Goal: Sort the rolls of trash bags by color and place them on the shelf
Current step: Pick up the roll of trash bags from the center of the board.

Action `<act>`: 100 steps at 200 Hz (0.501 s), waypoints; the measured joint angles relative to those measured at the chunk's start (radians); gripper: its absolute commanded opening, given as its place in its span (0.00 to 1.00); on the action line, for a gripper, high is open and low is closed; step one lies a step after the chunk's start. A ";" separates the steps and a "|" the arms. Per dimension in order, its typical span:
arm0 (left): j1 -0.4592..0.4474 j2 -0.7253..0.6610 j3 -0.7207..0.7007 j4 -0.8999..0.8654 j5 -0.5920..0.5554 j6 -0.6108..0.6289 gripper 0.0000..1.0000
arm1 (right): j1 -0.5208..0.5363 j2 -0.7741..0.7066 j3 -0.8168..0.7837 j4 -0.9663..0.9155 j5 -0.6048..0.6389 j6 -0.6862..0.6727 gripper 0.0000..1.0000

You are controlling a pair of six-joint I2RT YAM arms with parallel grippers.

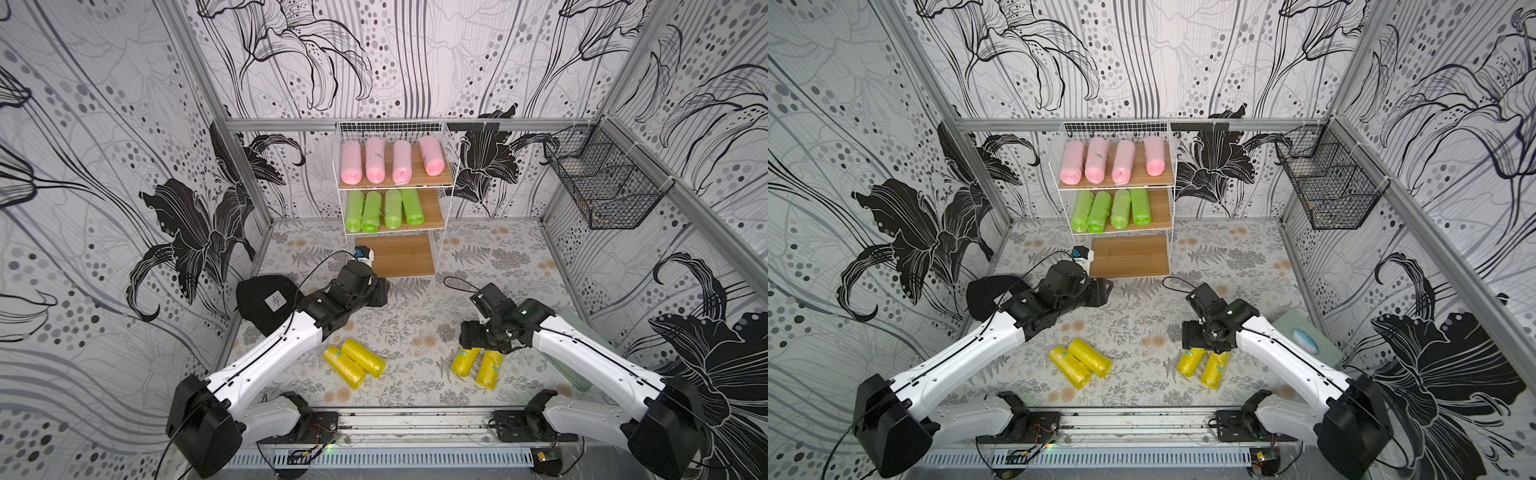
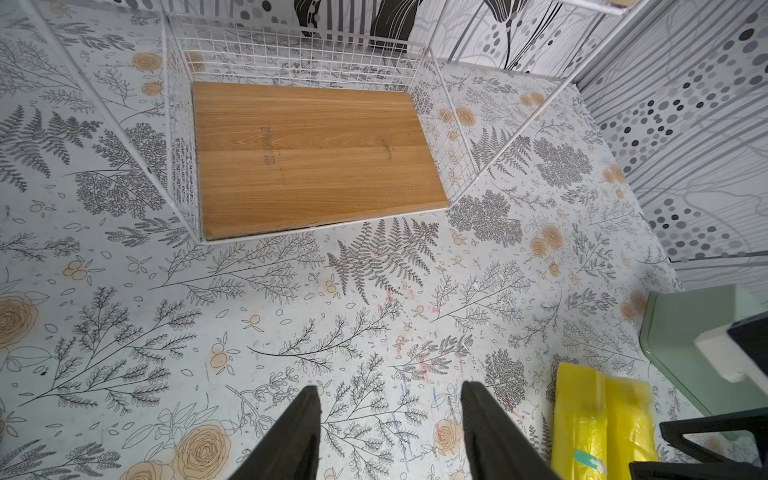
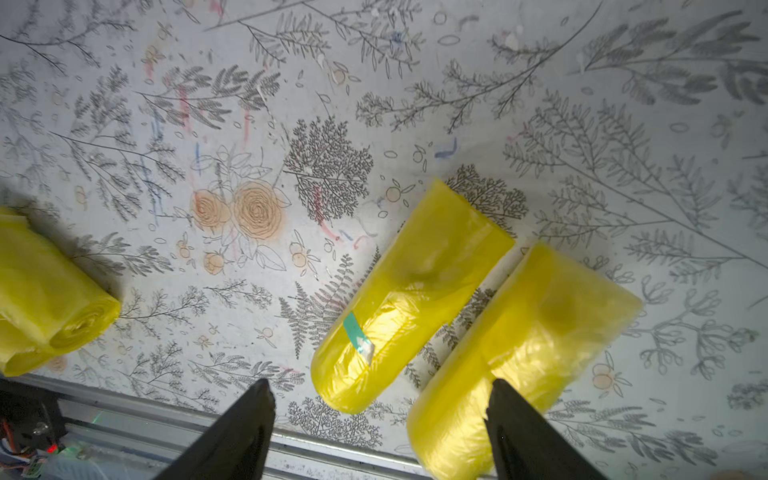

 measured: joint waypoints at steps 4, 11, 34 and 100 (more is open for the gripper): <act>0.000 0.004 0.000 0.005 0.001 -0.001 0.57 | 0.006 0.005 0.000 0.000 0.010 0.001 0.86; 0.000 0.009 -0.001 0.013 0.004 -0.002 0.58 | 0.016 0.014 0.000 -0.005 0.028 0.007 0.86; 0.000 0.020 -0.013 0.036 0.018 -0.011 0.58 | 0.025 0.015 -0.002 -0.038 0.113 0.034 0.84; 0.000 0.025 -0.026 0.079 0.042 -0.037 0.58 | -0.016 0.012 -0.084 -0.076 0.262 0.082 0.77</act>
